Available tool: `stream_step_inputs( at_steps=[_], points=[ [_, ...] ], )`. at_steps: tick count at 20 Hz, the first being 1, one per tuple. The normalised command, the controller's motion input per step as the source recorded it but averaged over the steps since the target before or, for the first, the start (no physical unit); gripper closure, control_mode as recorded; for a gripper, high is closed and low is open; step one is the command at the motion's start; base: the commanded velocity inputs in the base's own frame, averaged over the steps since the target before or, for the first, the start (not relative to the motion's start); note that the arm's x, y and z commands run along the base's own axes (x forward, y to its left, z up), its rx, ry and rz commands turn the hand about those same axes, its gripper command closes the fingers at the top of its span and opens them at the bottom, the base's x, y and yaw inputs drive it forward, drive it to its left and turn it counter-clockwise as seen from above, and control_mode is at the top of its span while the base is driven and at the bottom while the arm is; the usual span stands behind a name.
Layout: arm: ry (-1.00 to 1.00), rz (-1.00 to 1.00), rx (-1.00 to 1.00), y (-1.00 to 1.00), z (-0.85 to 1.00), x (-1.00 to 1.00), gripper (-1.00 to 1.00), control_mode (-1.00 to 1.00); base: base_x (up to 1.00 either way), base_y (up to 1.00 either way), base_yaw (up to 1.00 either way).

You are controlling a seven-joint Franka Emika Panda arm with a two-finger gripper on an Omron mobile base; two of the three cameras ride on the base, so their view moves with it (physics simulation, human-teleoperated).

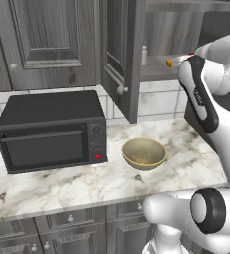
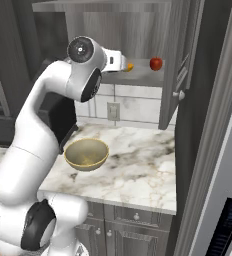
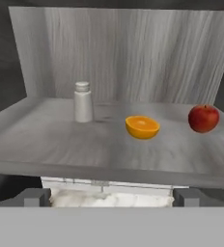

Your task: Open the cabinet. Pick the orange and apple from the cabinet and place them into the bowl. Then close the cabinet.

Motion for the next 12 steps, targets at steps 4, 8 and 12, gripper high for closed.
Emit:
stream_step_inputs(
  at_steps=[4,8,12],
  points=[
    [0.04,0.00,0.00,-0.02,0.00,0.48,-1.00,-1.00,0.00,0.00,0.00],
    [0.05,0.00,0.00,-0.21,0.00,0.52,-1.00,-1.00,0.00,0.00,0.00],
    [0.04,0.00,0.01,-0.31,0.00,0.47,-1.00,-1.00,0.00,0.00,0.00]
  ],
)
